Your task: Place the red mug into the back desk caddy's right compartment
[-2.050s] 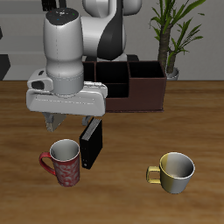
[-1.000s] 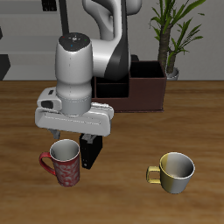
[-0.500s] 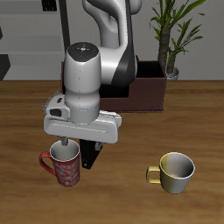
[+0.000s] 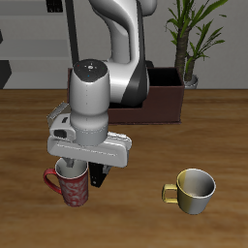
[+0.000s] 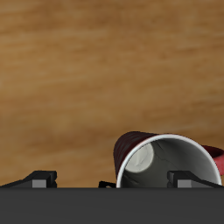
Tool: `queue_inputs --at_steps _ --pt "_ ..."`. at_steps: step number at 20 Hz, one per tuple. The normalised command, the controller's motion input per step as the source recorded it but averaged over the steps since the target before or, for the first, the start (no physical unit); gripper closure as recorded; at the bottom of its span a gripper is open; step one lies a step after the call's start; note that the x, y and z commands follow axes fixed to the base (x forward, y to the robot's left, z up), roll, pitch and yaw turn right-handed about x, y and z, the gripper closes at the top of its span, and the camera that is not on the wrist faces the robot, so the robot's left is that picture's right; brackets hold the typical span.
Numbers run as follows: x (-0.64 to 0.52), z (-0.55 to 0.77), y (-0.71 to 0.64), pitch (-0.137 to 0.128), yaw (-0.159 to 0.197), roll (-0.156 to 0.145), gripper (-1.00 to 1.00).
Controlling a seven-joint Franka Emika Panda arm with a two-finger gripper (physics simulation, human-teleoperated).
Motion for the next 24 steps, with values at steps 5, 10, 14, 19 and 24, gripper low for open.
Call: queue_inputs --at_steps 5,10,14,19,24 --pt "0.00 -0.16 0.01 0.023 -0.032 0.001 -1.00" --pt "0.03 -0.14 0.05 0.035 -0.045 -0.003 -1.00" --pt "0.06 -0.15 -0.07 0.026 -0.019 -0.024 1.00" --pt "0.00 -0.02 -0.06 0.009 -0.020 -0.005 1.00" --pt "0.02 0.02 -0.06 -0.012 -0.007 -0.001 1.00"
